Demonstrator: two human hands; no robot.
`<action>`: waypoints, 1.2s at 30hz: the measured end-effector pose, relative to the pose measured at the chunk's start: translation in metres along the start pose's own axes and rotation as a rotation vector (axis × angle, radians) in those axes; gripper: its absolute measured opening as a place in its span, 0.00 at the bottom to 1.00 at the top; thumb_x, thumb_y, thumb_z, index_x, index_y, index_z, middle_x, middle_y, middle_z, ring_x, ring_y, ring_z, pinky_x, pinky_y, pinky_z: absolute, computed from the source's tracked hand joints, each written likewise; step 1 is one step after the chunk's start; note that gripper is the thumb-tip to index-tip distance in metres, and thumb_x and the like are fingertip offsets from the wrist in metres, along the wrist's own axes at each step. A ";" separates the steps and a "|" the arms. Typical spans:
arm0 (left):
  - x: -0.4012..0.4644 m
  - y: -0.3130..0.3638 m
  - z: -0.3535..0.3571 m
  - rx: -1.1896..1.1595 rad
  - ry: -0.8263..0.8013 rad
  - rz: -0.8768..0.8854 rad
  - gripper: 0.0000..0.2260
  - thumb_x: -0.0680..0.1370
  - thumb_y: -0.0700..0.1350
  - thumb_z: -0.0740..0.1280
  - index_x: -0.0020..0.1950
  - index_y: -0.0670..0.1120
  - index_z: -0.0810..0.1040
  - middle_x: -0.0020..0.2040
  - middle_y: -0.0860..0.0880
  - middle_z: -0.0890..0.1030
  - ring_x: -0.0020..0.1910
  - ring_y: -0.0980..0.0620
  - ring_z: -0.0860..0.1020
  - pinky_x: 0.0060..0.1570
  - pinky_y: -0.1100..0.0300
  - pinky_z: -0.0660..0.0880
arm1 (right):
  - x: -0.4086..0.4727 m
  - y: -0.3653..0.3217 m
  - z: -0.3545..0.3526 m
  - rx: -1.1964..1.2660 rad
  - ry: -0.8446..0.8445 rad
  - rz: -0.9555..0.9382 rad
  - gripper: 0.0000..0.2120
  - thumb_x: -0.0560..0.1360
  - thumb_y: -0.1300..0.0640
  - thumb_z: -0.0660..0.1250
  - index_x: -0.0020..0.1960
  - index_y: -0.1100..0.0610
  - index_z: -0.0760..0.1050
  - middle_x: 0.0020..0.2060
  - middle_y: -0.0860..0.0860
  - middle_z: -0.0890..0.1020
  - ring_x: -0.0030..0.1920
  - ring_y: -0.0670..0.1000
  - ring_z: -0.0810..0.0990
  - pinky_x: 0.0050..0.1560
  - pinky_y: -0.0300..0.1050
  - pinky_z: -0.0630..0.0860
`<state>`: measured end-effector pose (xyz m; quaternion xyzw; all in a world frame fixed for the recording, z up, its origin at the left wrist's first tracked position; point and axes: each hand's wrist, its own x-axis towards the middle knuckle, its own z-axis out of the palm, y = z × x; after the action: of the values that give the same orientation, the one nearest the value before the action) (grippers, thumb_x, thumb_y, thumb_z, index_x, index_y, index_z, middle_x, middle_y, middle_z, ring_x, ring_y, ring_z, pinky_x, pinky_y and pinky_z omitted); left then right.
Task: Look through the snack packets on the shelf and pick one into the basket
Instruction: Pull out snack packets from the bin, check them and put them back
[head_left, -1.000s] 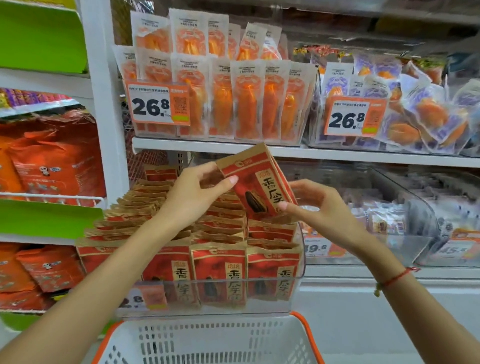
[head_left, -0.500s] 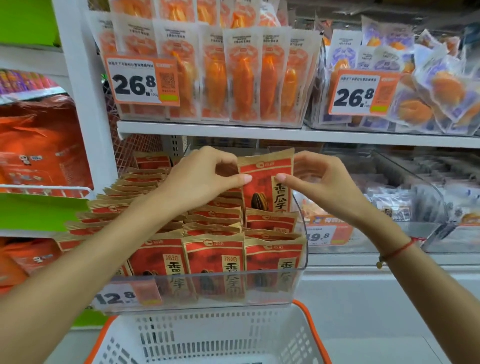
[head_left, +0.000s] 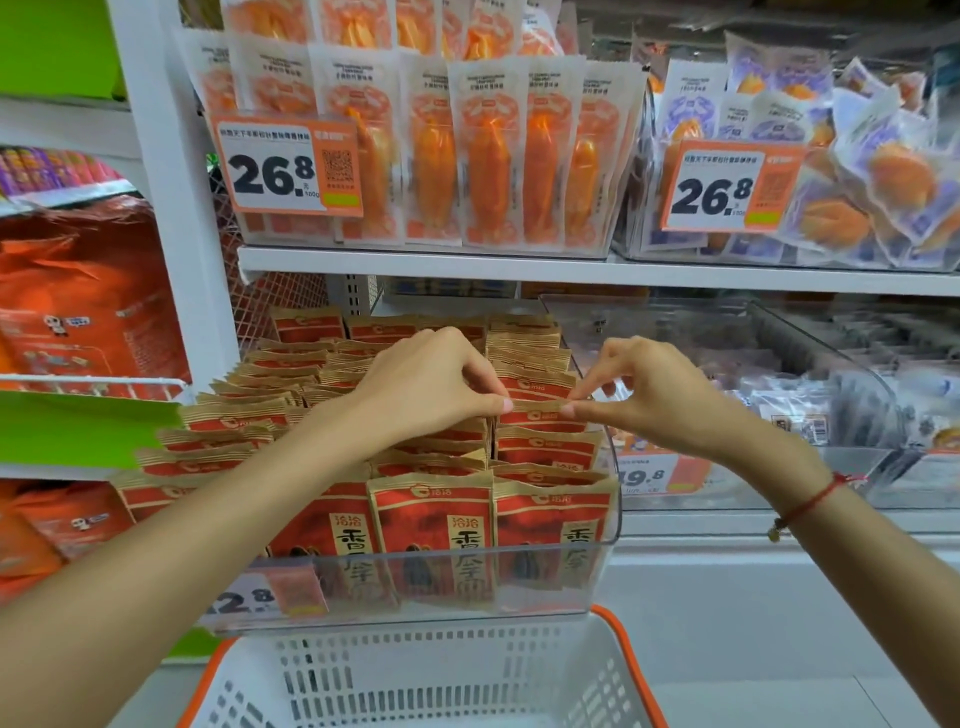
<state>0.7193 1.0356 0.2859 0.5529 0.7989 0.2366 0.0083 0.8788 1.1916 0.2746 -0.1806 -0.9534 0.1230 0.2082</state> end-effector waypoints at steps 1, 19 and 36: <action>0.003 0.000 0.002 0.017 -0.006 -0.006 0.07 0.74 0.57 0.71 0.47 0.57 0.85 0.55 0.57 0.83 0.52 0.57 0.80 0.49 0.59 0.74 | 0.003 -0.001 0.000 0.006 -0.017 0.013 0.08 0.68 0.41 0.72 0.42 0.43 0.83 0.37 0.44 0.75 0.38 0.44 0.72 0.37 0.43 0.66; 0.040 -0.008 0.007 -0.026 -0.038 -0.098 0.09 0.78 0.53 0.67 0.57 0.58 0.81 0.62 0.55 0.80 0.61 0.53 0.76 0.60 0.52 0.74 | 0.033 0.018 -0.008 -0.008 -0.161 0.108 0.05 0.72 0.46 0.72 0.42 0.46 0.84 0.40 0.45 0.84 0.37 0.39 0.79 0.40 0.40 0.78; 0.013 0.003 -0.013 -0.454 0.319 0.005 0.06 0.75 0.50 0.72 0.51 0.54 0.80 0.49 0.58 0.83 0.47 0.61 0.81 0.51 0.60 0.76 | 0.007 -0.014 -0.024 0.427 0.285 -0.040 0.12 0.74 0.56 0.72 0.57 0.54 0.80 0.47 0.46 0.85 0.49 0.43 0.83 0.53 0.40 0.79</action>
<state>0.7133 1.0427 0.3021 0.4945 0.7153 0.4937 0.0056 0.8792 1.1856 0.3028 -0.1293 -0.8702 0.2905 0.3762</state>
